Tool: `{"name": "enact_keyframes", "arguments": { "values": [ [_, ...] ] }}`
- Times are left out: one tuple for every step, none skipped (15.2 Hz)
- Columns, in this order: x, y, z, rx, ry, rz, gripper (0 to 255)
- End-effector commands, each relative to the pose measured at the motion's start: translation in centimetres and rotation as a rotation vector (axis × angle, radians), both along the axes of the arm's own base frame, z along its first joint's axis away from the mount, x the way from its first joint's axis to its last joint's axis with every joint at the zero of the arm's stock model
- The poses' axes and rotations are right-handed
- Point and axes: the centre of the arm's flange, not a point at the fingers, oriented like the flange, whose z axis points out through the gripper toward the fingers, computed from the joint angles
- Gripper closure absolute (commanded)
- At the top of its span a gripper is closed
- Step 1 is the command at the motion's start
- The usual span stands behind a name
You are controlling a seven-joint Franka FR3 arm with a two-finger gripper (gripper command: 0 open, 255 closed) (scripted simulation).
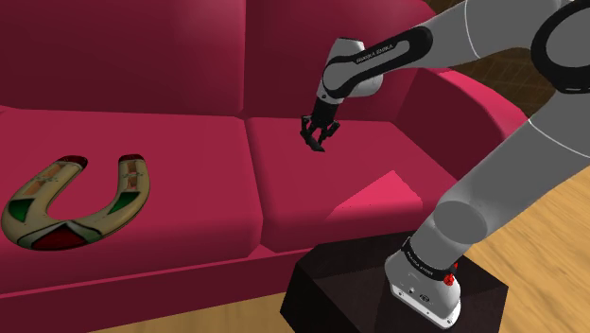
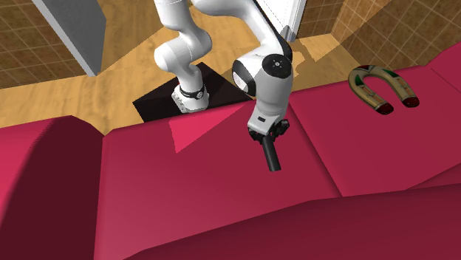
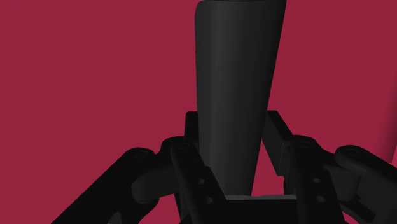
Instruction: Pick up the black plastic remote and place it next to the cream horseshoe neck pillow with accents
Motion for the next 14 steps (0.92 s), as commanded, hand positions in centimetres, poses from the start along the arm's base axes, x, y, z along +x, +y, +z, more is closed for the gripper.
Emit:
{"name": "enact_keyframes", "arguments": {
  "values": [
    [0.0, 0.0, 1.1, 0.0, 0.0, 0.0, 255],
    [0.0, 0.0, 1.6, 0.0, 0.0, 0.0, 255],
    [0.0, 0.0, 2.1, 0.0, 0.0, 0.0, 255],
    [0.0, 0.0, 2.6, 0.0, 0.0, 0.0, 255],
    [0.0, 0.0, 3.2, 0.0, 0.0, 0.0, 255],
    [0.0, 0.0, 3.7, 0.0, 0.0, 0.0, 255],
    [0.0, 0.0, 4.2, 0.0, 0.0, 0.0, 255],
    [0.0, 0.0, 4.8, 0.0, 0.0, 0.0, 255],
    [0.0, 0.0, 5.1, 0.0, 0.0, 0.0, 255],
    [0.7, 1.1, 5.1, 0.0, 0.0, 0.0, 255],
    [1.3, 2.3, 5.1, 0.0, 0.0, 0.0, 255],
    [2.0, 3.4, 5.1, 0.0, 0.0, 0.0, 255],
    [2.7, 4.5, 5.1, 0.0, 0.0, 0.0, 255],
    [3.4, 5.7, 5.1, 0.0, 0.0, 0.0, 255]
  ]
}}
